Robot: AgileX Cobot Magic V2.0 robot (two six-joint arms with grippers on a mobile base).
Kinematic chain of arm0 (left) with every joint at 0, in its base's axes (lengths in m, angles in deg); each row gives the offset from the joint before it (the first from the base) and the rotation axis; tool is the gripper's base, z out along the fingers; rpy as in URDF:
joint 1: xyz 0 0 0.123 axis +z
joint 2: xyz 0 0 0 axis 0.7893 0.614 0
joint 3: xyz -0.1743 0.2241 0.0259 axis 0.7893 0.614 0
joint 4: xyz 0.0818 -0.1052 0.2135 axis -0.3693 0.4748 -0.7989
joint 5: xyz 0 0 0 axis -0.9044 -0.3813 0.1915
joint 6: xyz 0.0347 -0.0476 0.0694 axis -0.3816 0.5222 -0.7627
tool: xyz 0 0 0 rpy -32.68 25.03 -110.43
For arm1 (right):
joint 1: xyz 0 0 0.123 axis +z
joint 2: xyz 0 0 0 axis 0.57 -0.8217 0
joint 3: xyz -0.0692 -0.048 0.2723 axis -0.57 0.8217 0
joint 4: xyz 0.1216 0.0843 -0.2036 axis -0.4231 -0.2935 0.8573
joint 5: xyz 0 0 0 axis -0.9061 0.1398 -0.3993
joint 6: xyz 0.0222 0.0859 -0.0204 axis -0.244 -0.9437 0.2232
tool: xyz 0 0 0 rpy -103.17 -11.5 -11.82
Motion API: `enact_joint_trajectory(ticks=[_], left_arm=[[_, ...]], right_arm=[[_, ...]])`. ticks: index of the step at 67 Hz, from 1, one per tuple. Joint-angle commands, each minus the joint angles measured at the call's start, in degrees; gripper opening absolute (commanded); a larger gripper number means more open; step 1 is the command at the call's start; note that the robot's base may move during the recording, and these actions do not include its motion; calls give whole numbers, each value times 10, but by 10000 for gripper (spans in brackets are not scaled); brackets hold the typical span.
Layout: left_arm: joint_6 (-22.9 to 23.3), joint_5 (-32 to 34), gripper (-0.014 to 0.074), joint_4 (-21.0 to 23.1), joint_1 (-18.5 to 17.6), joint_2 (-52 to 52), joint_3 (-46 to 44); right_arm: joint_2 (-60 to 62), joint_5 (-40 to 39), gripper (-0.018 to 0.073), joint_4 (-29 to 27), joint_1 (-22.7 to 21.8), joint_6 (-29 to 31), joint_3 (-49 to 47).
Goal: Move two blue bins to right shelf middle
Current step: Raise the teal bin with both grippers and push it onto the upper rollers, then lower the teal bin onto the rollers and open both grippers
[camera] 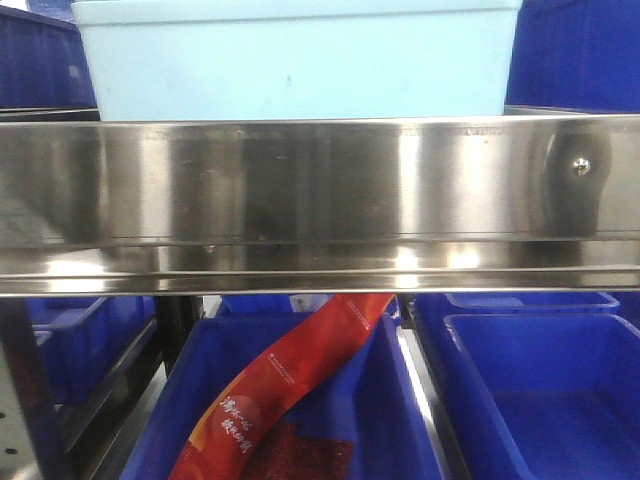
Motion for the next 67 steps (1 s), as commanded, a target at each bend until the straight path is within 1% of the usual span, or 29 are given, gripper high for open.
enact_joint_trajectory(ticks=[1,11,22,67], left_arm=[[3,21,-111,-9,3,-38,2],[3,33,-111,-15,3,-85,2],[3,32,-111,-16,3,-108,2],[3,30,-111,-16,3,-108,3]], right_arm=[[54,-25,-160,9,-3,-1,15],[144,-32,-160,9,-3,-1,15],[206,-49,-160,9,-3,-1,15],[211,-49,-162,9,-3,-1,15]])
